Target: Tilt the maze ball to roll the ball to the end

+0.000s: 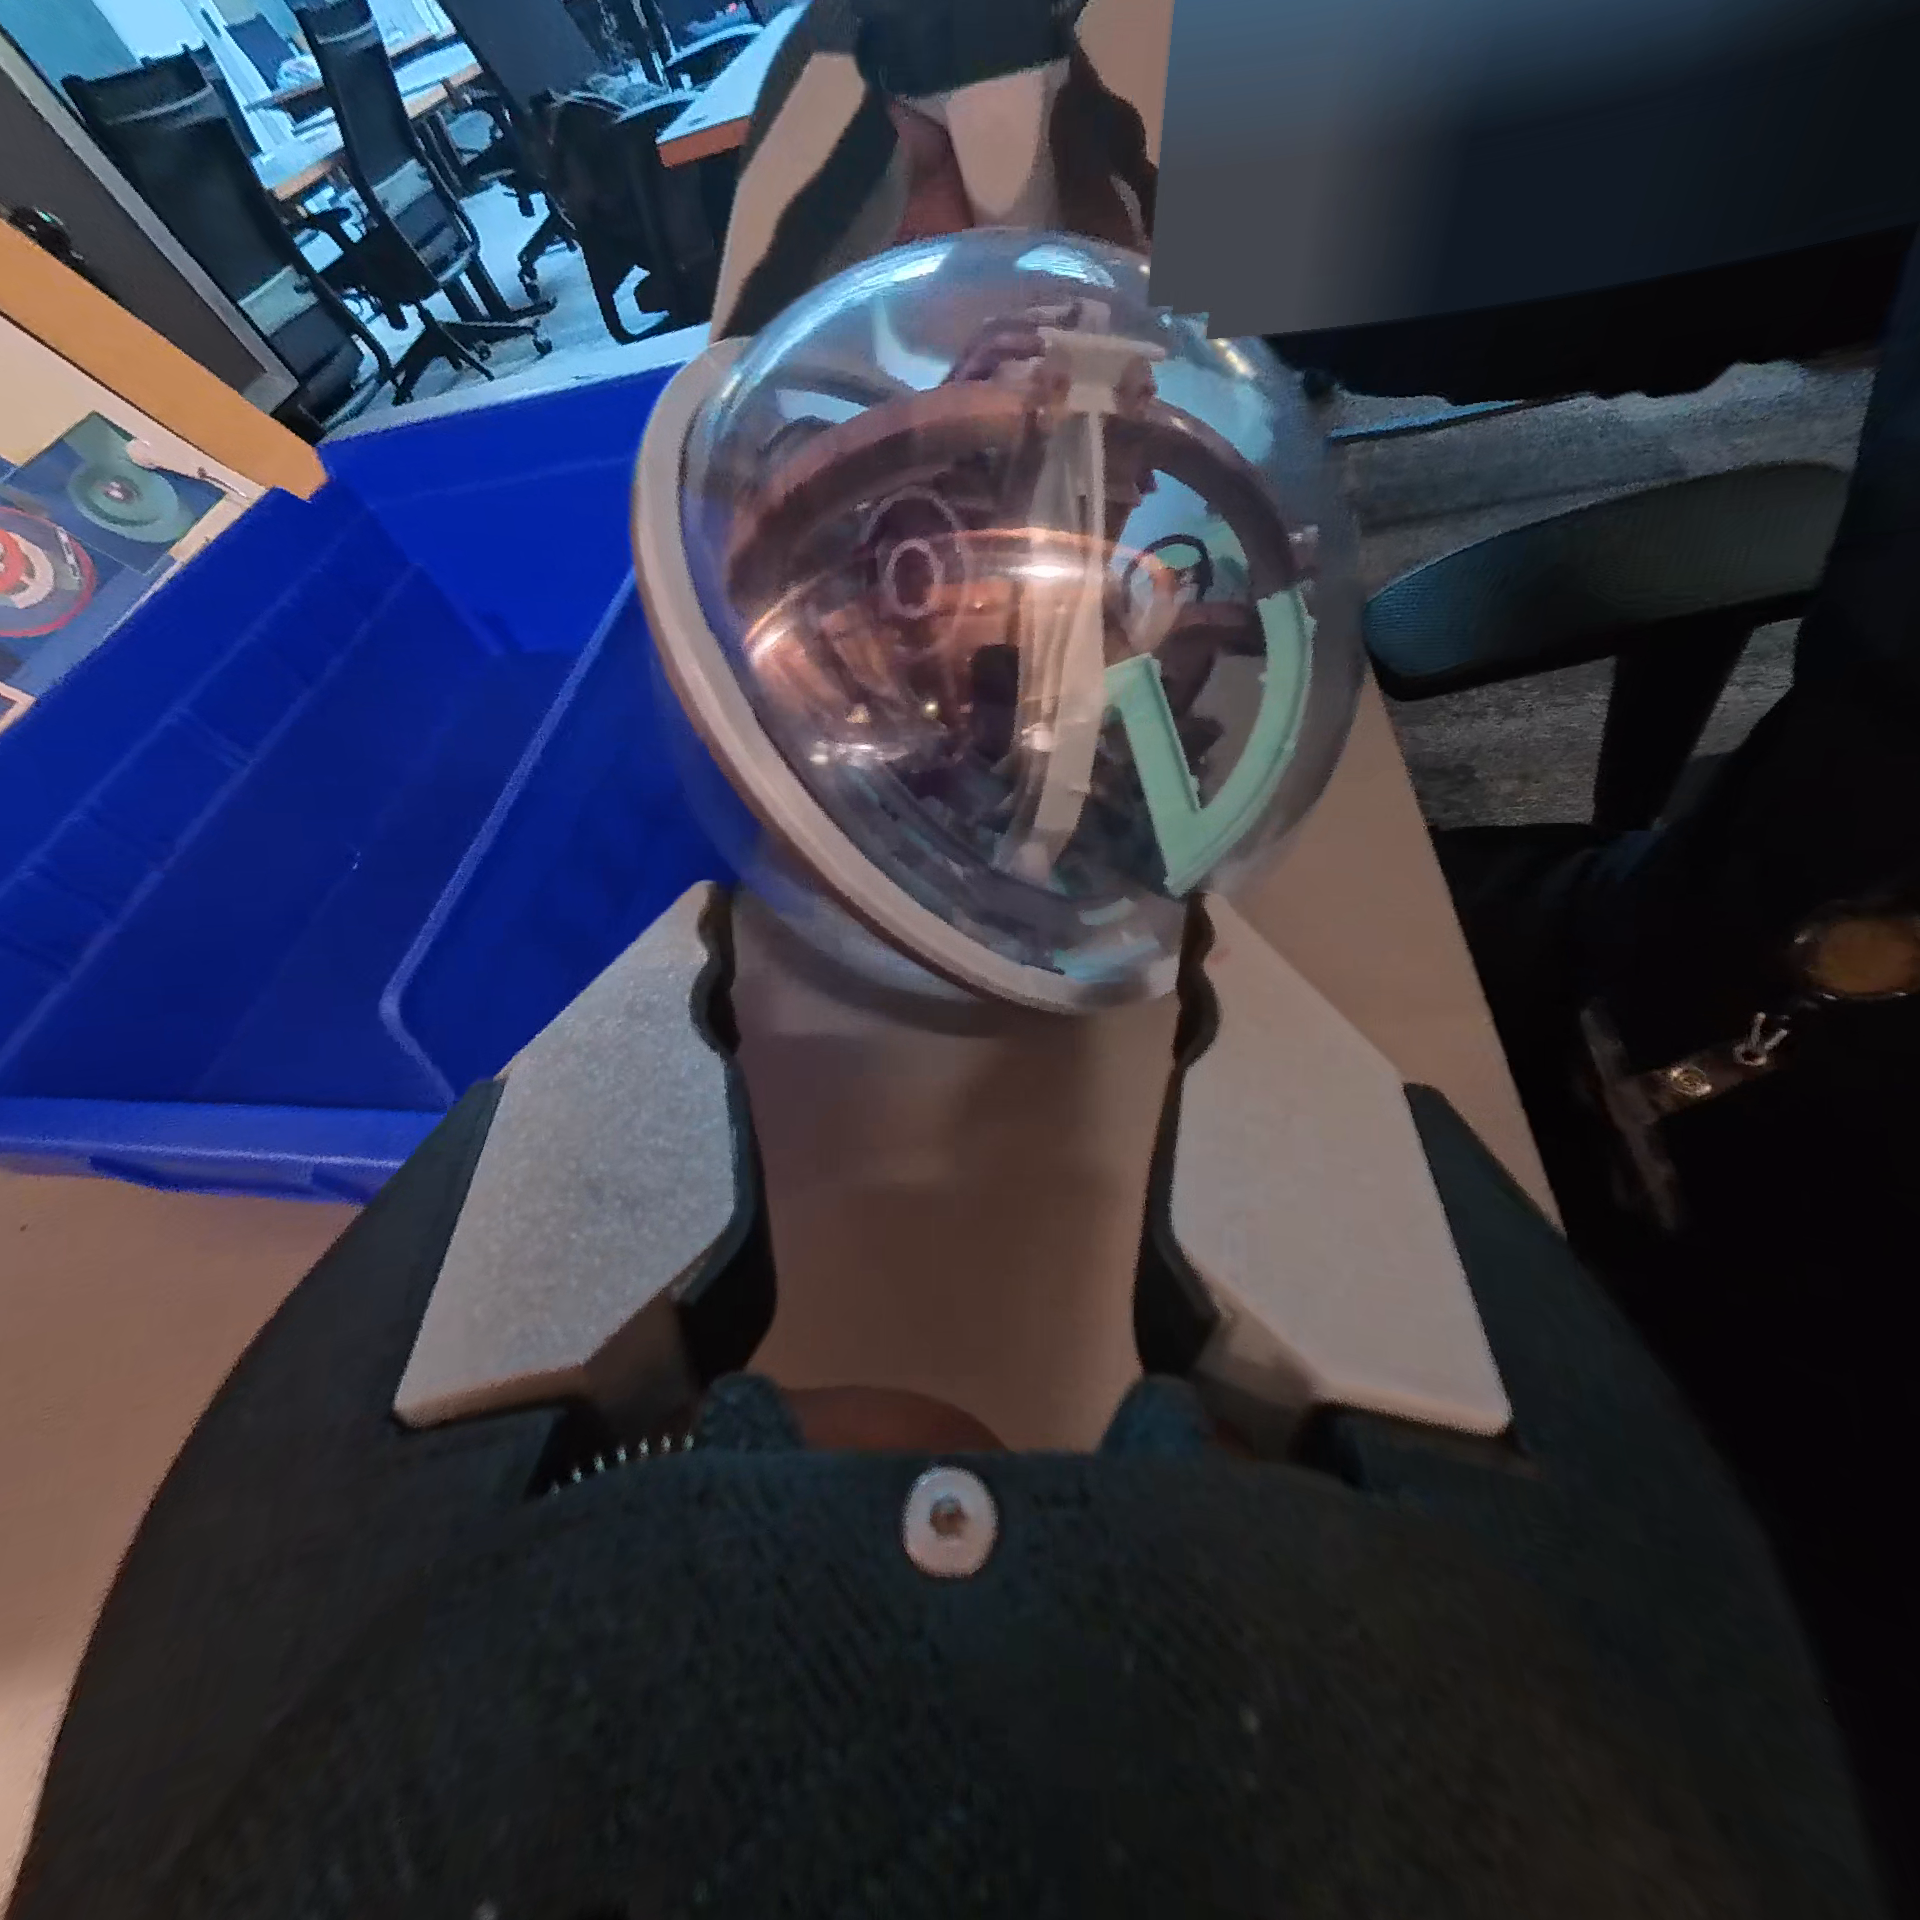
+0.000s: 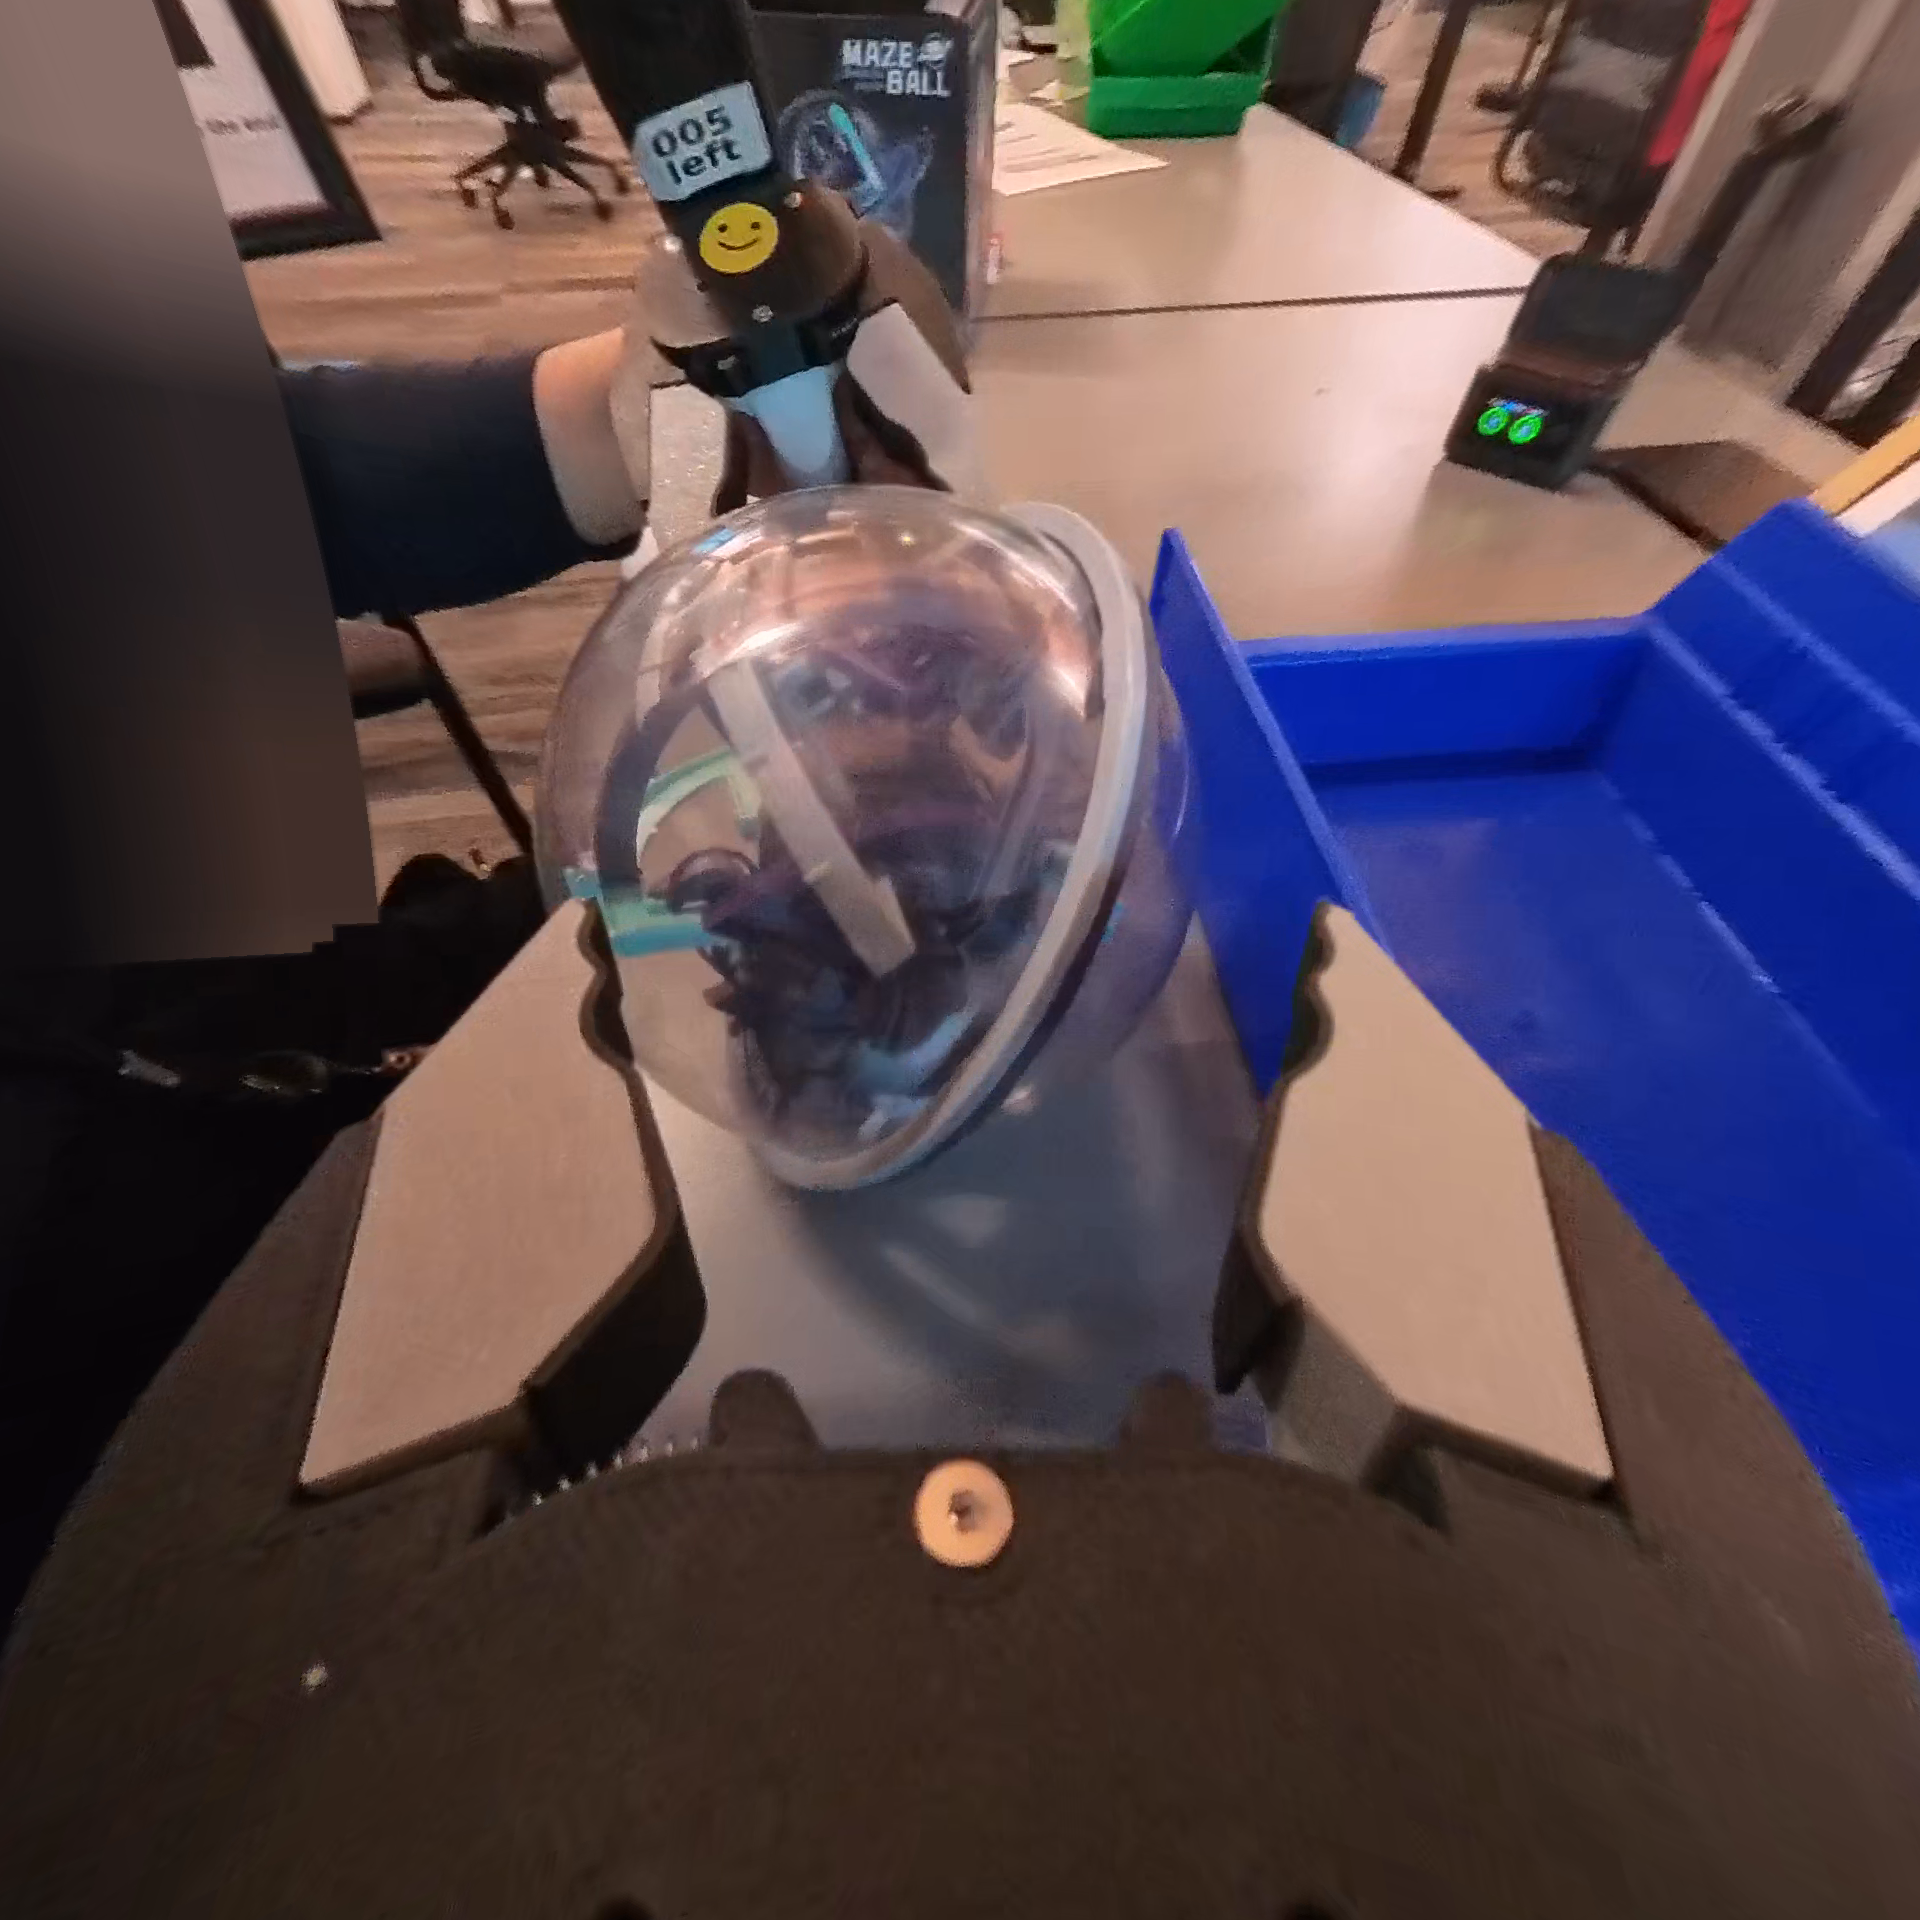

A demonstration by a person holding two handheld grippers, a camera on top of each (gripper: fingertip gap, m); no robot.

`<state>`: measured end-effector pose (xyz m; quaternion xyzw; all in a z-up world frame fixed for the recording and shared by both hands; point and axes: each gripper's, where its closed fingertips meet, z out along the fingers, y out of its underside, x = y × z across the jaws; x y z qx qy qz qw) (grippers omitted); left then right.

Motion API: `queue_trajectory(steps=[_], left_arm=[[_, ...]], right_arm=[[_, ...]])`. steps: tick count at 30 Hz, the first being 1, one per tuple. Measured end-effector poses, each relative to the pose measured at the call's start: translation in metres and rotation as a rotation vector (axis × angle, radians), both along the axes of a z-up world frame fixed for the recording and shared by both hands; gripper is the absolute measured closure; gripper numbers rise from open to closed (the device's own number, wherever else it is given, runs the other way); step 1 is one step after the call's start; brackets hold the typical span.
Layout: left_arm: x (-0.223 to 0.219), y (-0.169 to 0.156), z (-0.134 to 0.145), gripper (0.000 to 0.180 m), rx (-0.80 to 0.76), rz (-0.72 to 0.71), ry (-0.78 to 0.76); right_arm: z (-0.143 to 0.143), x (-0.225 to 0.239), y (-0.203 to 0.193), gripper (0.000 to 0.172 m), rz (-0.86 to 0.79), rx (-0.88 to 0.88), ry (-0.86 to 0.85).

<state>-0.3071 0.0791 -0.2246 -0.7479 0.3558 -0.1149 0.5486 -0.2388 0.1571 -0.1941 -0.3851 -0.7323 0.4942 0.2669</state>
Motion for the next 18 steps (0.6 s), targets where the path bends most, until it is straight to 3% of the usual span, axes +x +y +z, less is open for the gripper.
queue_trajectory(steps=[5,10,18], left_arm=[[-0.007,0.005,0.001,0.099,0.008,0.063,-0.024],[-0.022,0.0,0.002,0.104,0.067,0.246,-0.056],[0.019,-0.012,-0.027,0.087,-0.098,0.16,-0.144]], right_arm=[[-0.004,-0.004,-0.01,0.047,0.034,-0.042,-0.034],[-0.007,0.001,-0.013,0.051,-0.033,-0.021,-0.025],[-0.011,0.01,-0.025,0.049,-0.129,0.082,0.023]])
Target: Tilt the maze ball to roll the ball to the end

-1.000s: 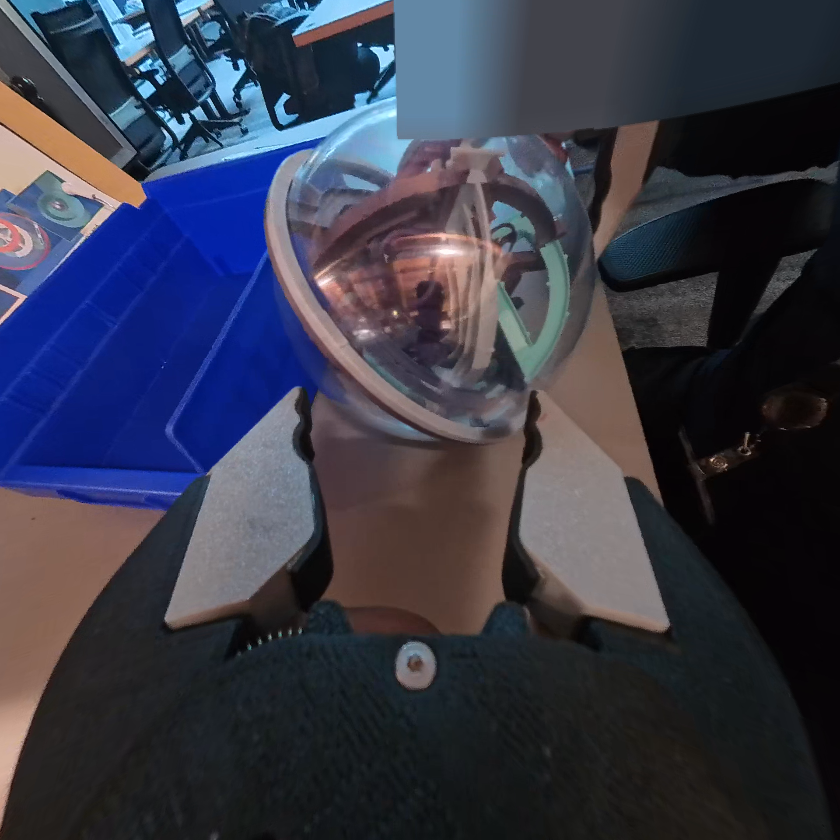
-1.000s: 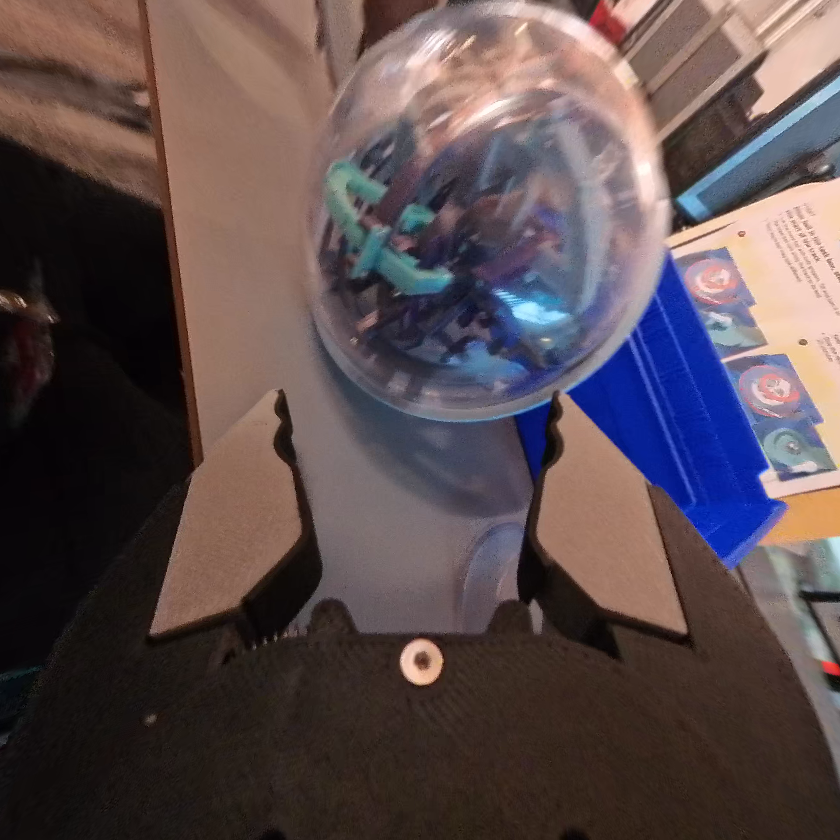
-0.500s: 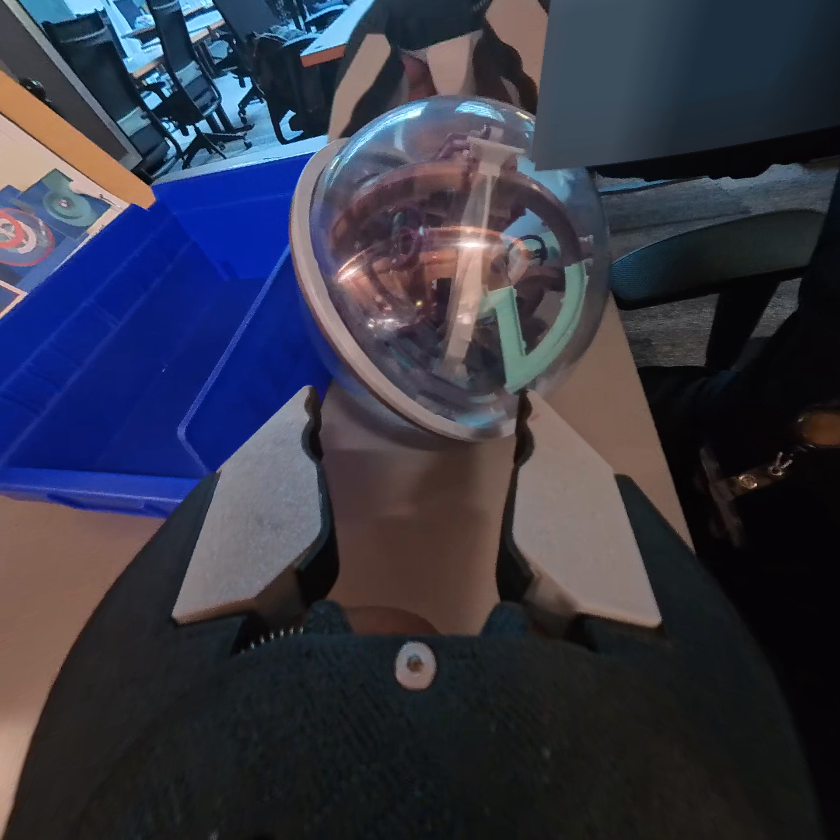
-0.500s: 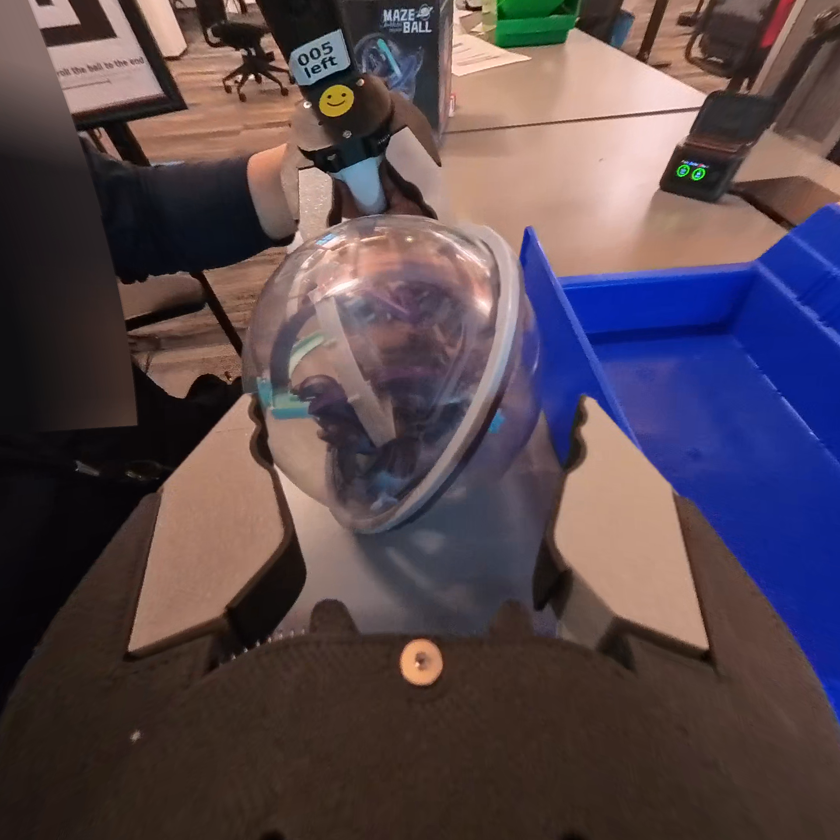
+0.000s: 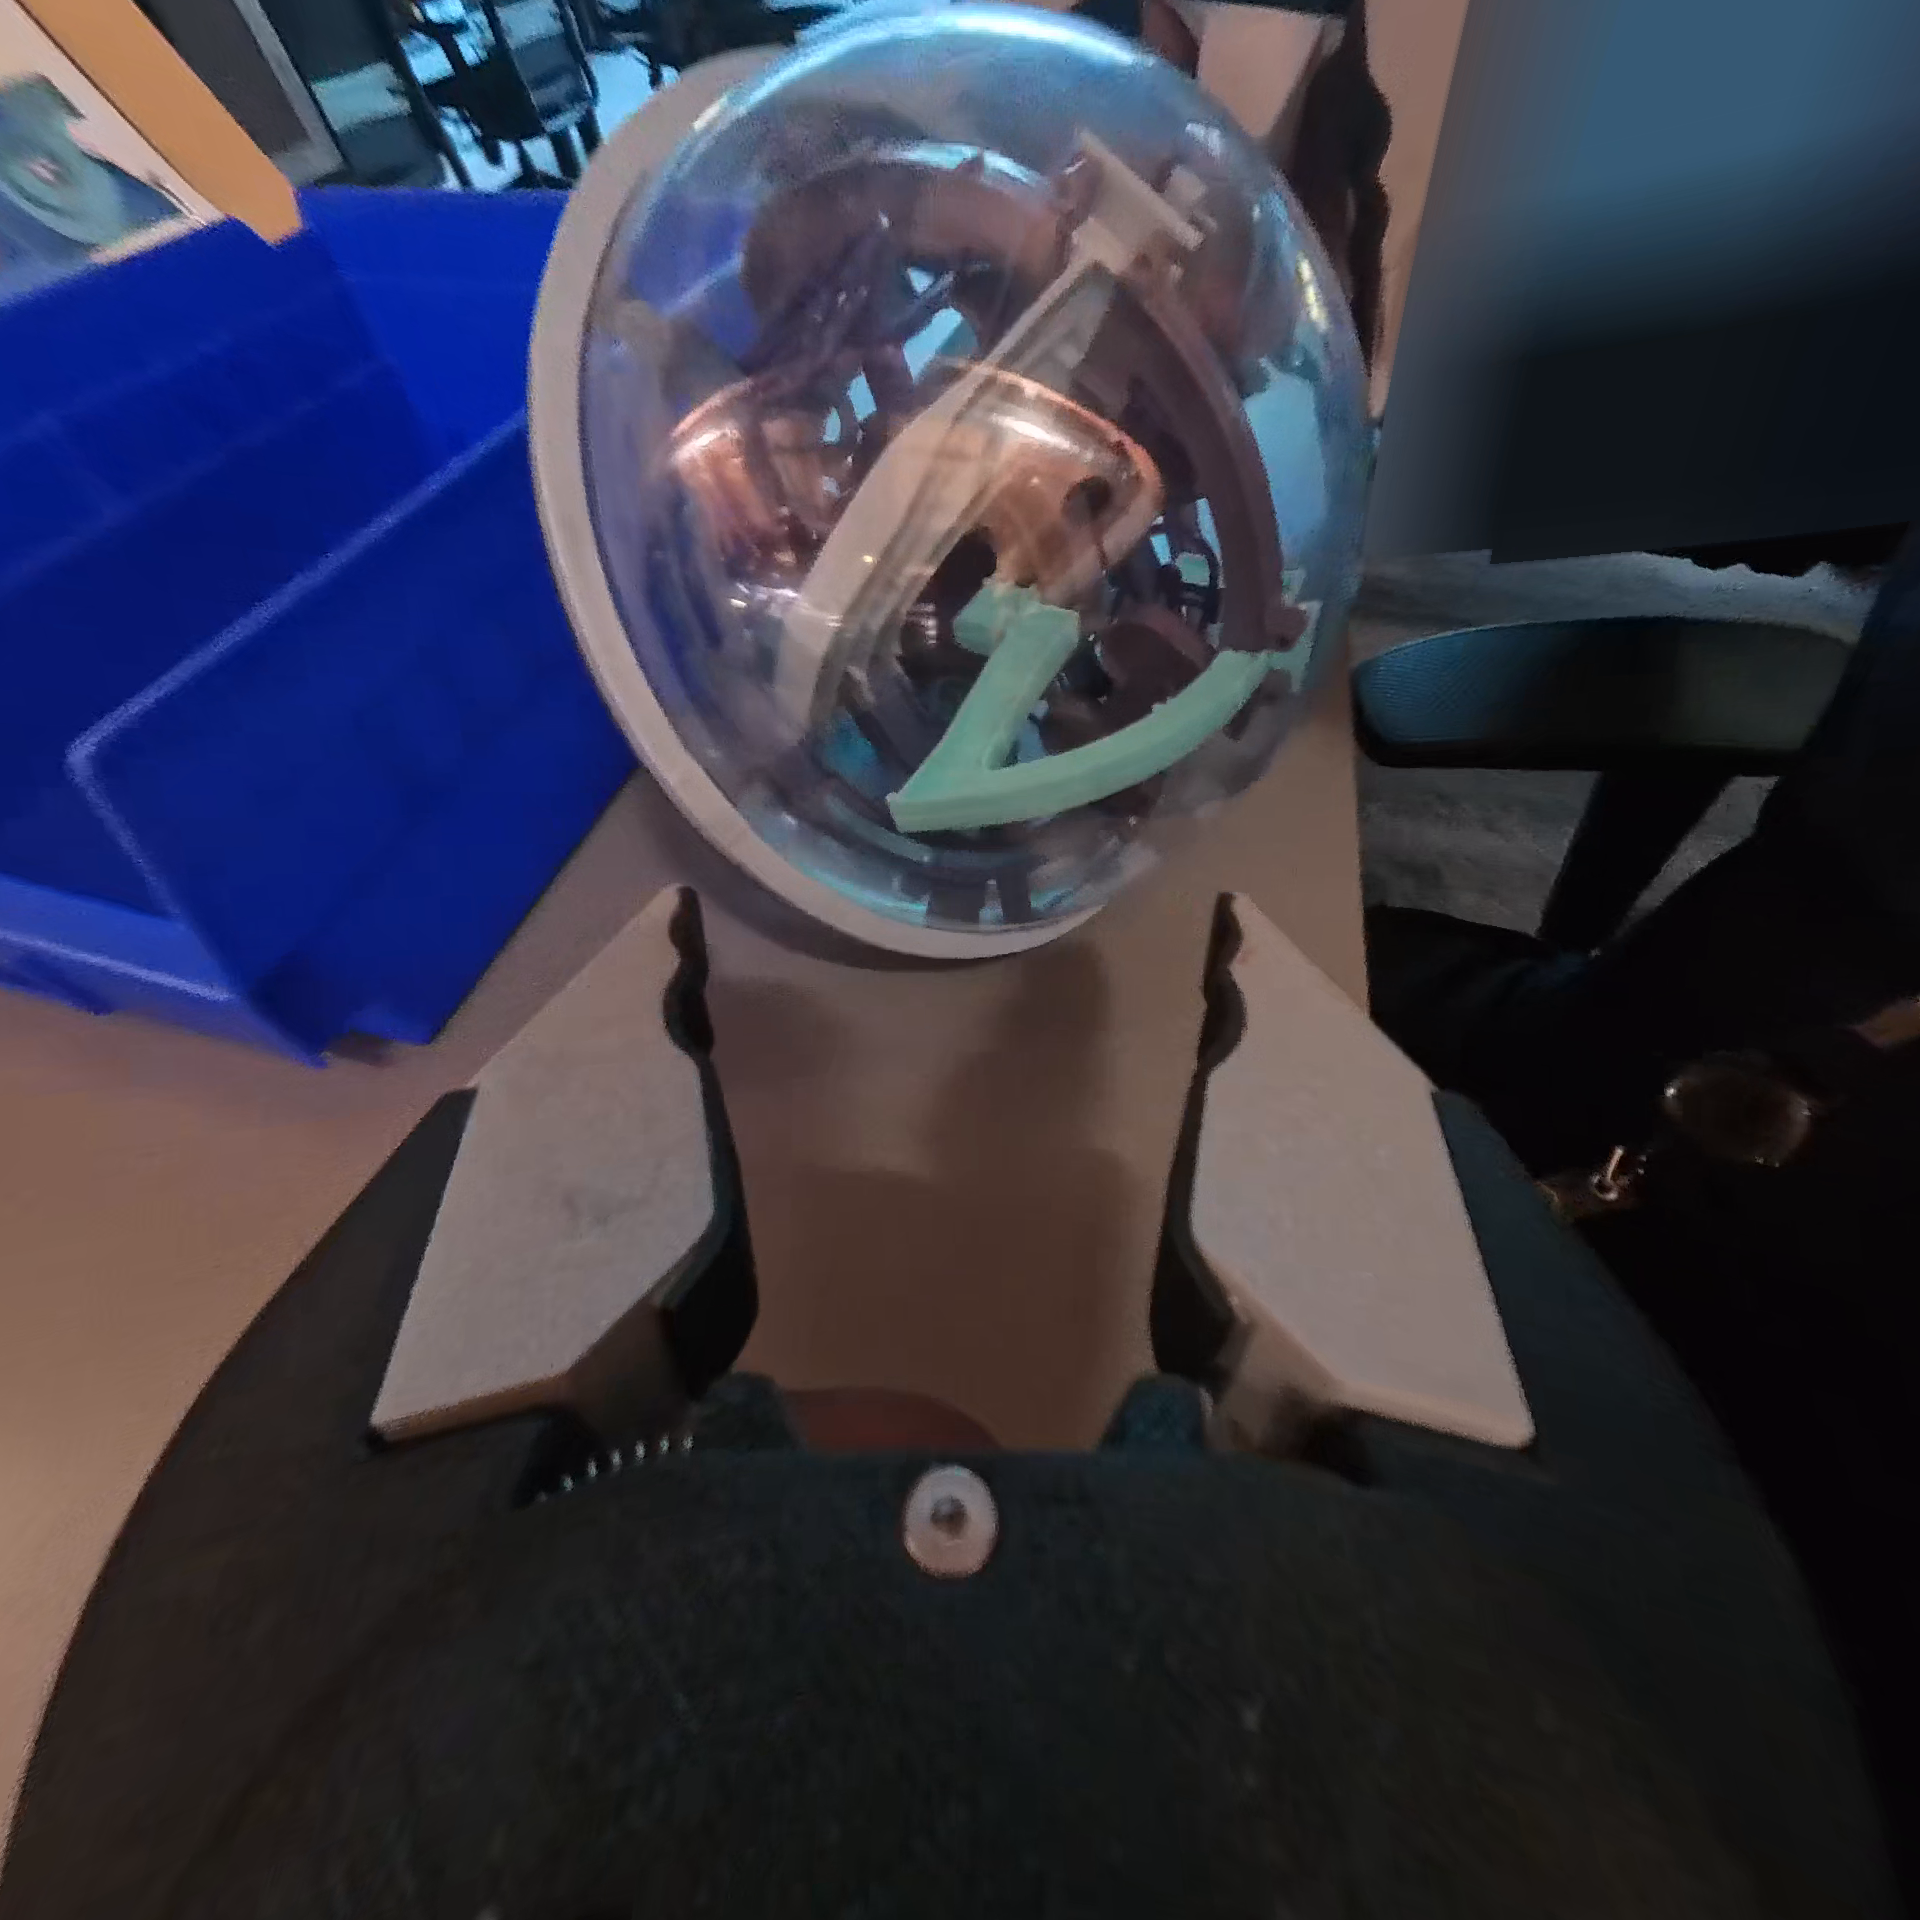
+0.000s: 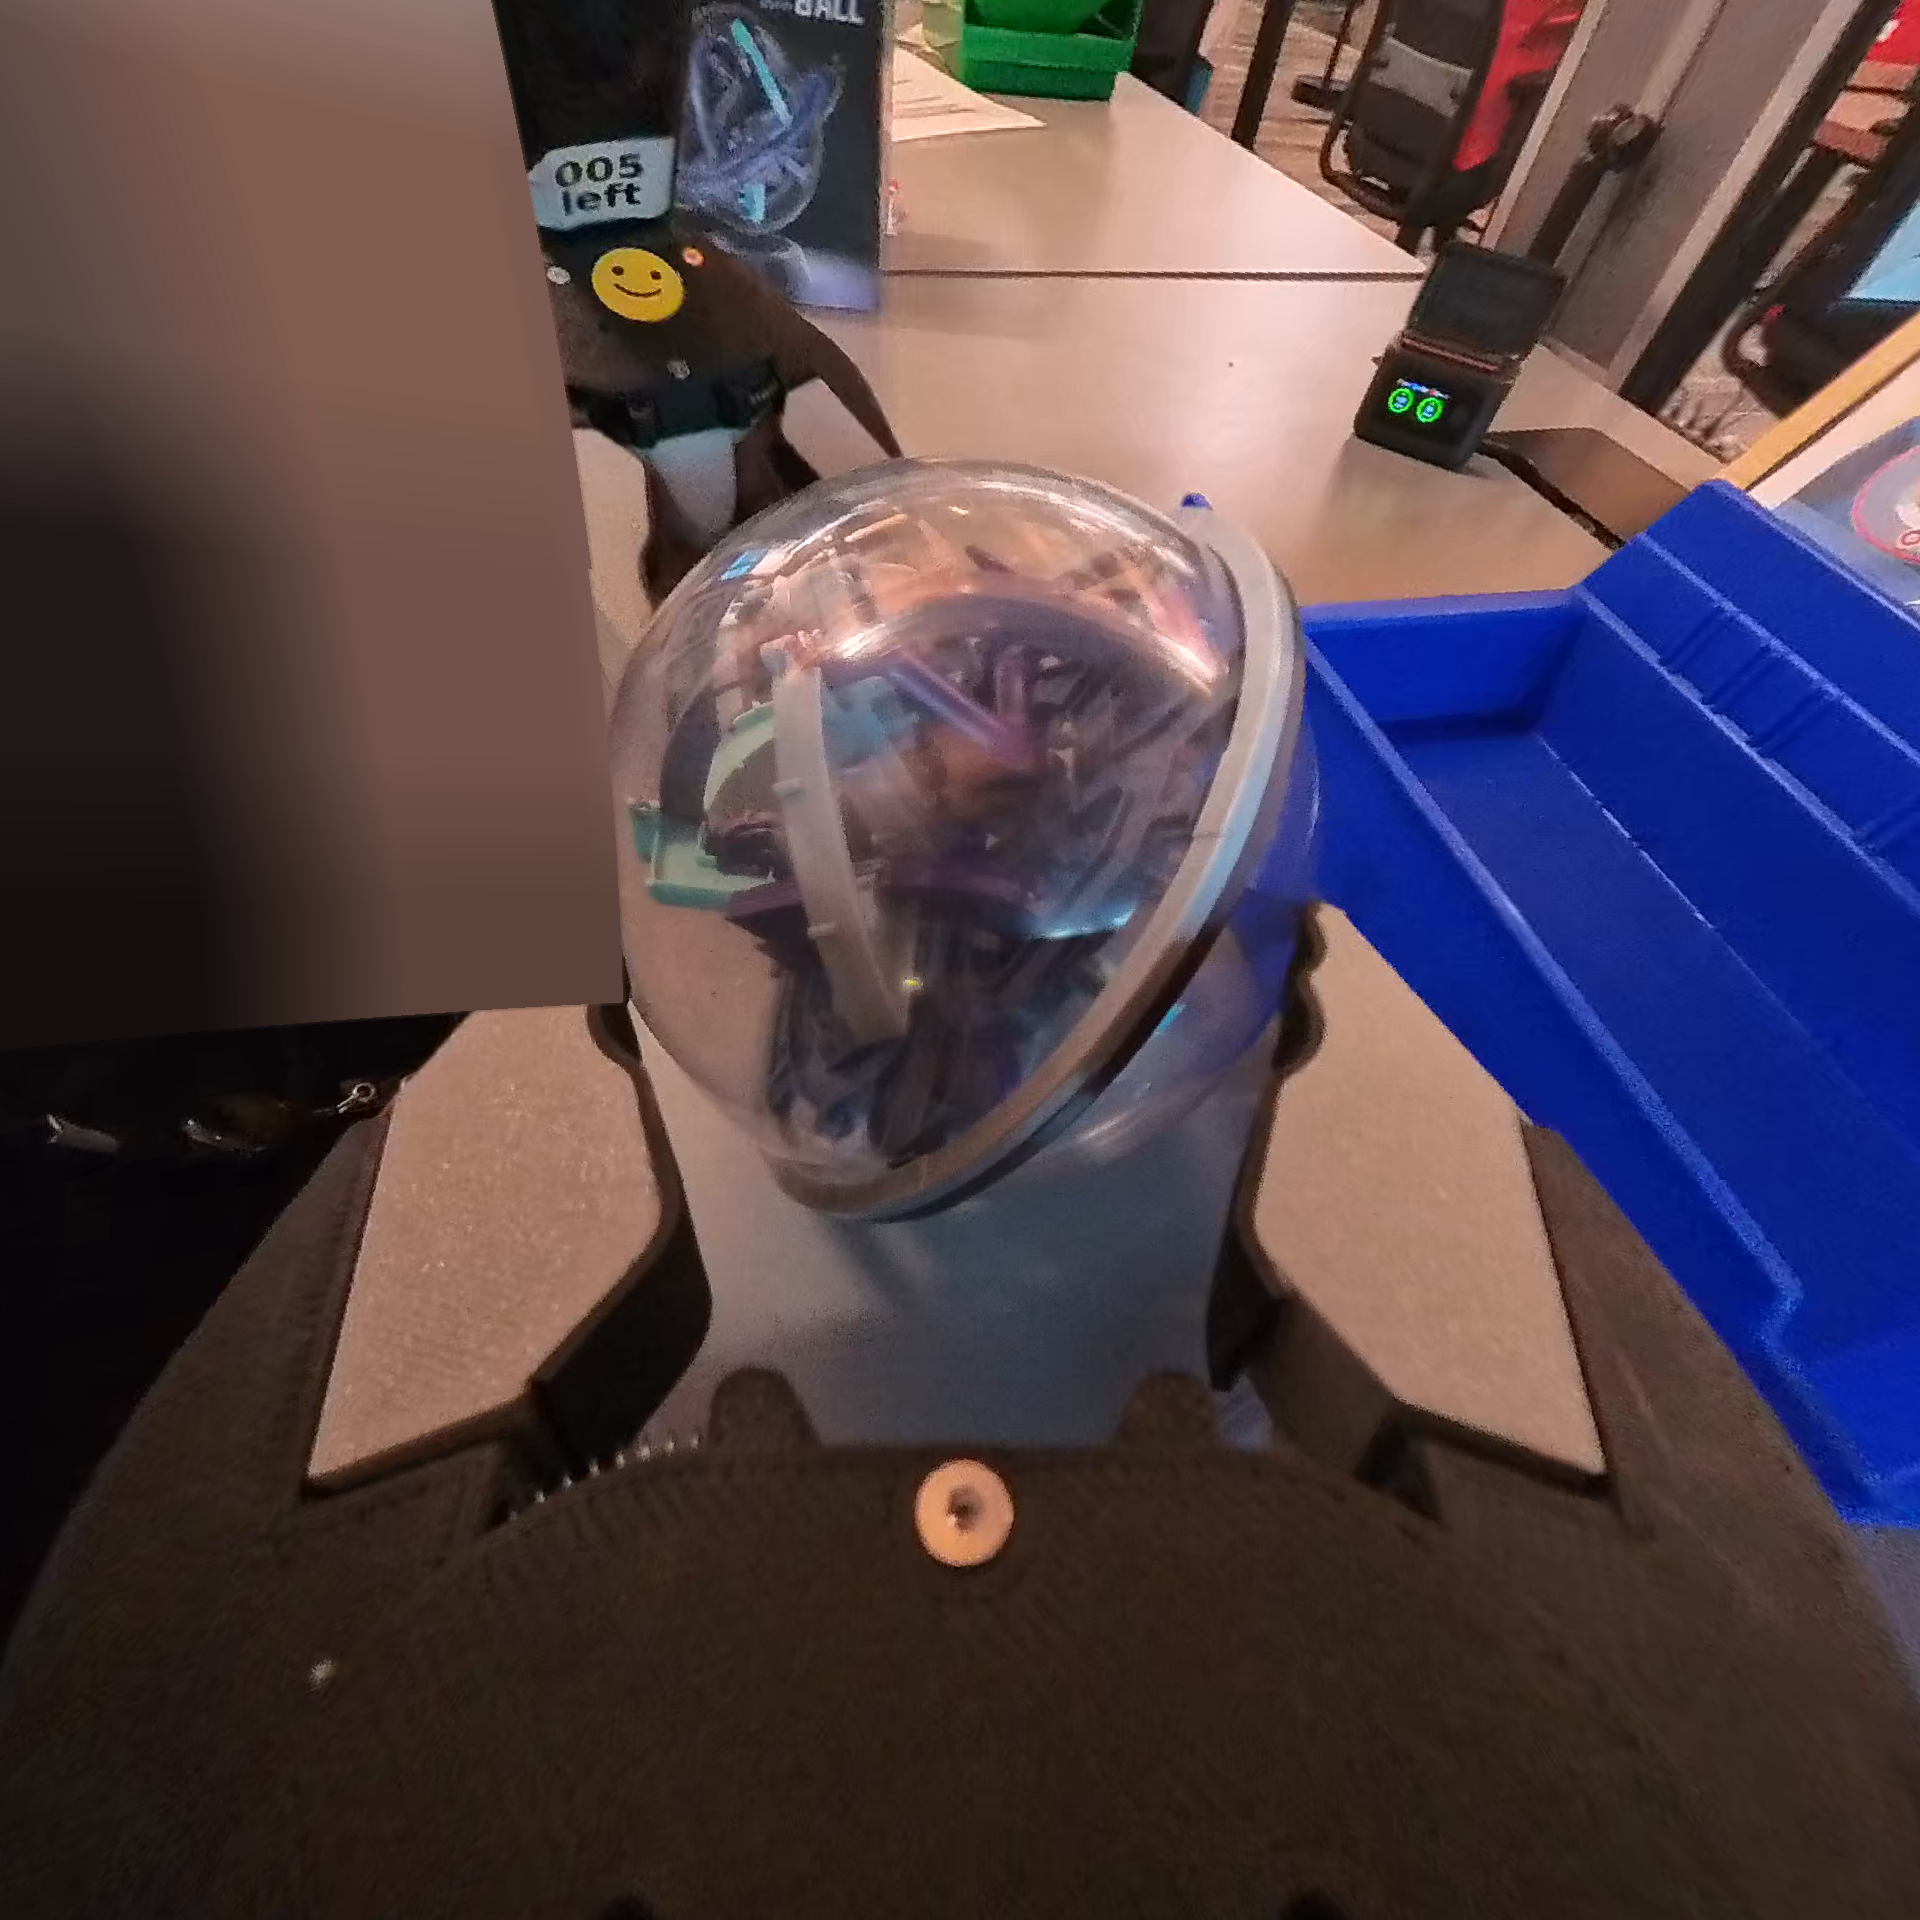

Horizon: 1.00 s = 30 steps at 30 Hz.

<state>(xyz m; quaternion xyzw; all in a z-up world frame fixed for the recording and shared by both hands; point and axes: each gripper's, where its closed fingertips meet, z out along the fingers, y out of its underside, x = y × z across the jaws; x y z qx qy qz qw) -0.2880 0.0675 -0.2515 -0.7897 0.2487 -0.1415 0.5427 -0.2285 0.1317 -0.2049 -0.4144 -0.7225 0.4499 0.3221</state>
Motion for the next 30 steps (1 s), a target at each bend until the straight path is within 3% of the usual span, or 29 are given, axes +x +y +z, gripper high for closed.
queue_trajectory(steps=[8,18,22,30], left_arm=[[0.004,0.017,0.007,0.09,0.04,-0.078,0.041],[0.005,0.024,0.004,0.096,0.03,-0.129,0.035],[0.005,0.023,-0.003,0.093,0.01,-0.106,0.048],[0.013,0.021,0.005,0.093,0.068,-0.16,0.077]], right_arm=[[-0.013,0.016,0.003,0.05,-0.099,0.058,-0.028],[-0.002,0.006,0.009,0.039,0.004,-0.098,-0.085],[-0.003,0.004,0.008,0.043,-0.011,-0.1,-0.085],[-0.009,0.018,0.002,0.041,-0.064,0.016,-0.068]])
